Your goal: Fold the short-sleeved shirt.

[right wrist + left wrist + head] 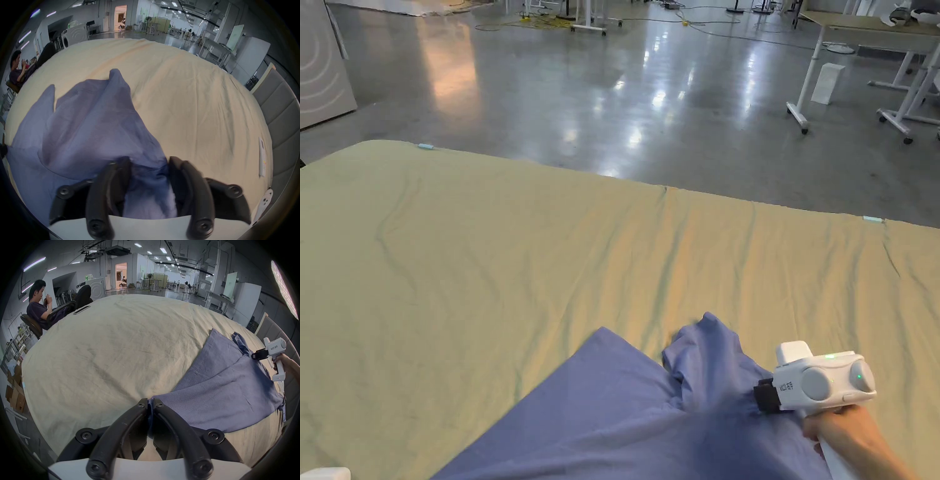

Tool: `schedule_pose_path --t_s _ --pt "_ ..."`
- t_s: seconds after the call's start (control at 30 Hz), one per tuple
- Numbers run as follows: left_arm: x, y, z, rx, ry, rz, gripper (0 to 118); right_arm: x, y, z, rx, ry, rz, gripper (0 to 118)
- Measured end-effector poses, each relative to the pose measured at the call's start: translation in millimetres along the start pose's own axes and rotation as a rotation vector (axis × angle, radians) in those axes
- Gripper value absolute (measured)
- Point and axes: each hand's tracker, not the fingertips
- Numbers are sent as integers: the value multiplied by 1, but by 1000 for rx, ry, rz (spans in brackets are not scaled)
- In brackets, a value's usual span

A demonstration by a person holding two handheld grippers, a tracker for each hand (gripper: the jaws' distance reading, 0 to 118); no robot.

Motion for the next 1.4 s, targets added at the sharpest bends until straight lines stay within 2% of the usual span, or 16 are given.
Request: schedule_pose_path --t_s 0.07,0.1,0.2,0.37,0.53,0.63,0.9,0.97,1.0,1.03,1.07,1.1,1.23,1.4 --pt "3 3 4 -1 4 -3 6 -2 0 3 18 23 -29 16" --pt "5 3 5 3 5 -7 6 -5 -2 4 37 21 -23 5" --pt "9 6 8 8 12 -19 6 -13 -5 8 51 -23 31 4" --pt "12 13 18 42 13 -6 6 -13 -10 49 192 -66 -56 4" --pt "15 31 34 108 -9 -23 6 -8 -13 107 356 -74 -95 4" --pt "24 49 51 168 -18 -42 6 -6 -17 152 448 -117 -98 4" --pt "51 134 112 389 -78 -103 6 18 -16 294 685 -265 -121 4" --pt "59 160 129 439 -83 -112 6 29 -14 323 738 -323 -108 4" --pt "62 174 138 468 -85 -122 6 32 -11 343 786 -357 -65 4" --pt "65 185 145 482 -90 -123 6 36 -10 356 797 -370 -69 4" --pt "69 199 155 503 -105 -110 6 34 -12 377 793 -368 -127 4" --pt "72 213 164 518 -117 -106 6 37 -10 398 824 -400 -110 4" --pt "86 257 193 568 -123 -122 6 61 -3 432 861 -431 -167 4" --pt "100 305 212 603 -118 -155 6 72 18 461 893 -480 -140 4"
